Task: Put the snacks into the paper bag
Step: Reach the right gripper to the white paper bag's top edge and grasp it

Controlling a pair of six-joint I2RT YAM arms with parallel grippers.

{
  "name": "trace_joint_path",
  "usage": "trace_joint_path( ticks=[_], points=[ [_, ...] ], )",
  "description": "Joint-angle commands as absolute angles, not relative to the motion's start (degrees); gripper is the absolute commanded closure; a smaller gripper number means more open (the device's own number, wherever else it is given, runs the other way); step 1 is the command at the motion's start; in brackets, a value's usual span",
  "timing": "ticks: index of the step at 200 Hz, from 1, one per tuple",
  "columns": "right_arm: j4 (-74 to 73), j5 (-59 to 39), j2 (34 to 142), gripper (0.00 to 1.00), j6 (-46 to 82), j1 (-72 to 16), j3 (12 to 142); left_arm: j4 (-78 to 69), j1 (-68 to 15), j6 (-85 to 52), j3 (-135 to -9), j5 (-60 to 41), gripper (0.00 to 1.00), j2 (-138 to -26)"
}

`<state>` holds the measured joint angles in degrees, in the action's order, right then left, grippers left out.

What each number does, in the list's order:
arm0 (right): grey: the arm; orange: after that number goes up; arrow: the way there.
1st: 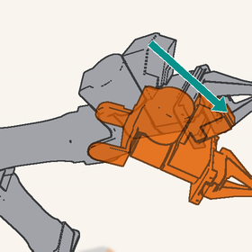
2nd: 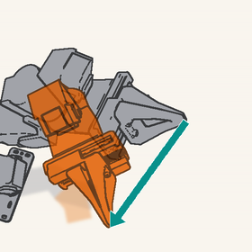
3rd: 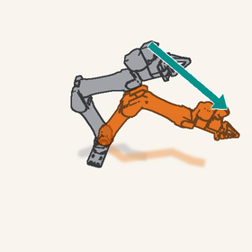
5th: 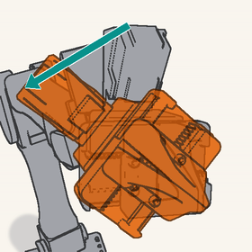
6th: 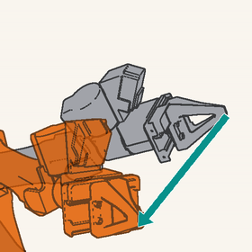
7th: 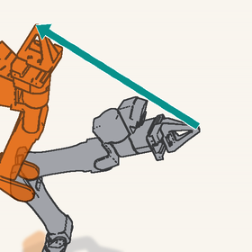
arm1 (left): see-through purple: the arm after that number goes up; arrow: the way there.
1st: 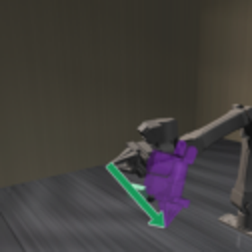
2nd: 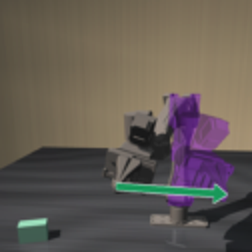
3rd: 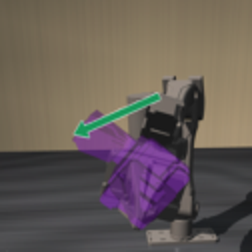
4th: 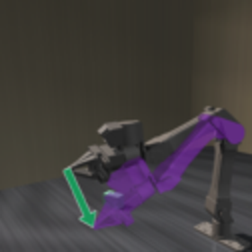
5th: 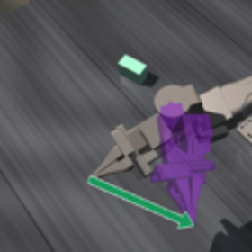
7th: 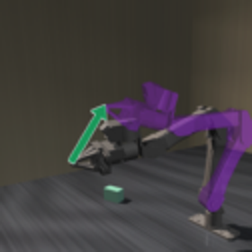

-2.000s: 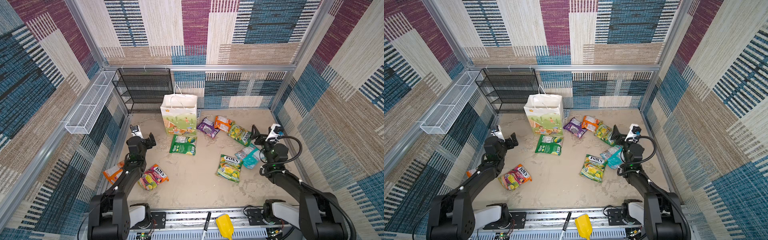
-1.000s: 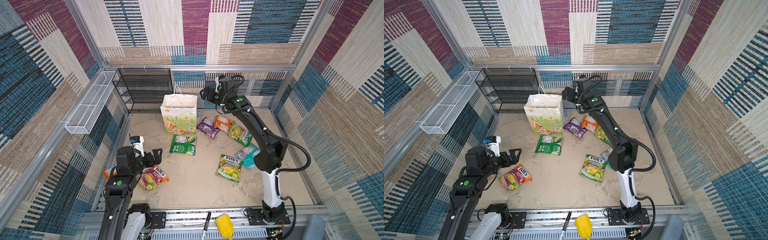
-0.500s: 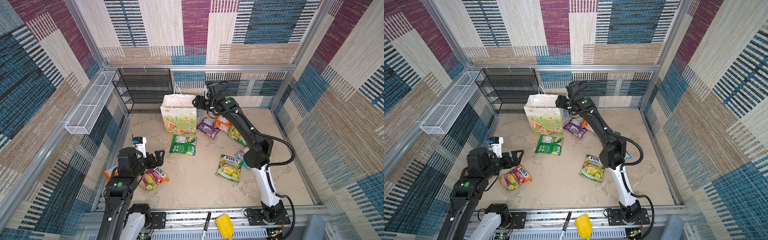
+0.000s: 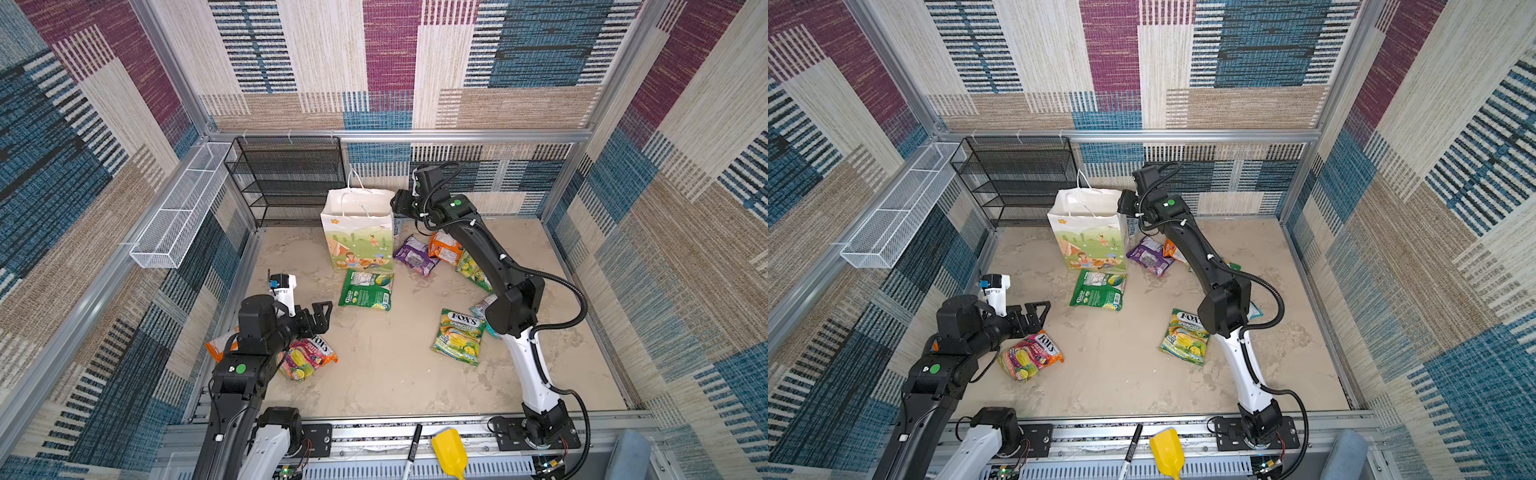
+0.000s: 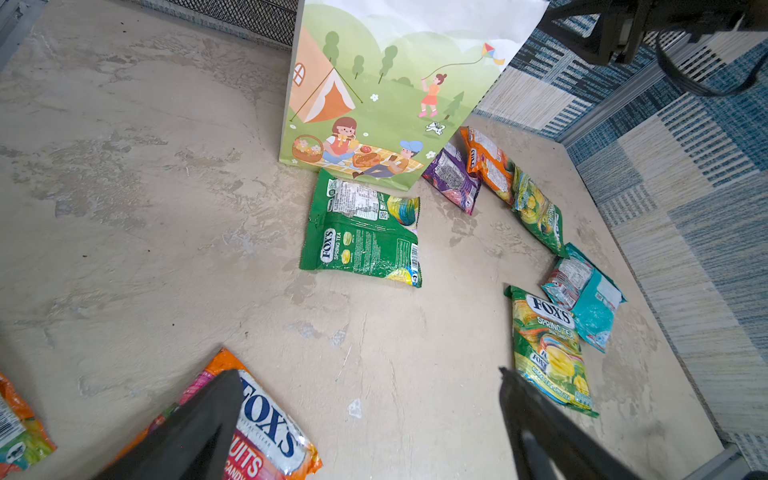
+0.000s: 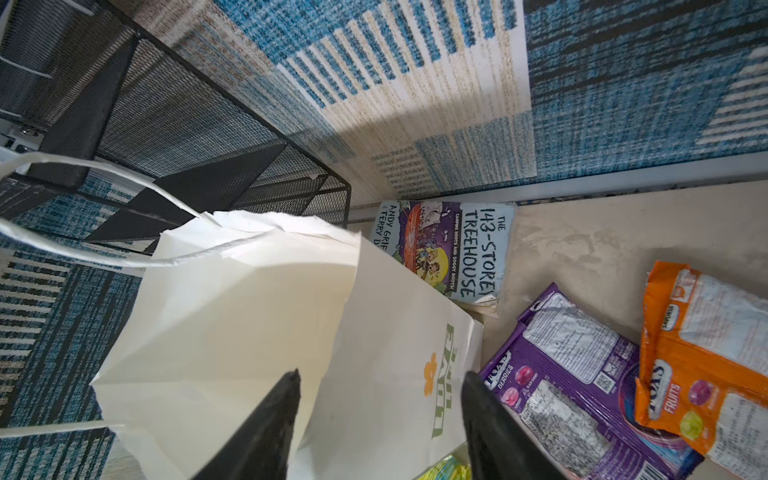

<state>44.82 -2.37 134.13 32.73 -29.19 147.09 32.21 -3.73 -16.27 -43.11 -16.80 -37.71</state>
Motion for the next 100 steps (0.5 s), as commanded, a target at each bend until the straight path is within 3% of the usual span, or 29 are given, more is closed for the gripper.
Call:
trace_joint_path(
  ticks=[1,59,76,100],
  points=[
    [44.06,-1.53,133.71,0.41,32.77,-29.3,147.42,30.46,-3.91,-14.5,-42.99,-16.7,0.01,-37.7],
    [43.54,-2.74,133.26,0.49,32.65,-29.4,147.2,30.23,-4.22,-14.33,-42.87,-16.7,0.01,-37.7],
    [41.88,-5.39,133.48,0.36,33.05,-29.41,147.06,30.17,-4.31,-14.31,-42.74,-16.61,0.01,-37.7],
    [39.3,-6.08,134.07,0.28,33.02,-29.88,146.77,30.23,-4.41,-14.19,-42.8,-16.52,0.01,-37.71]
  ],
)
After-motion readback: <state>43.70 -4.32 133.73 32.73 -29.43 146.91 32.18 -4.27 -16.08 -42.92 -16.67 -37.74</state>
